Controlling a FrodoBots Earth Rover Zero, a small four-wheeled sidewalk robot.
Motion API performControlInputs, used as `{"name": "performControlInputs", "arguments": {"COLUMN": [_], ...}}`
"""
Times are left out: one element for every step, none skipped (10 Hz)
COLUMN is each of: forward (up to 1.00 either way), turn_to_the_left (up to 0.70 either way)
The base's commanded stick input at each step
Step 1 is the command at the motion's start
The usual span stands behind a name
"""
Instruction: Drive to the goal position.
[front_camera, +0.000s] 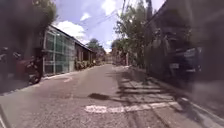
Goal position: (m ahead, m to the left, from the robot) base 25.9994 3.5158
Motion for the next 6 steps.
{"name": "performControlInputs", "arguments": {"forward": [0.7, 0.7, 0.7, 0.7, 0.7, 0.7], "turn_to_the_left": [0.01, 0.01, 0.01, 0.01, 0.01, 0.01]}}
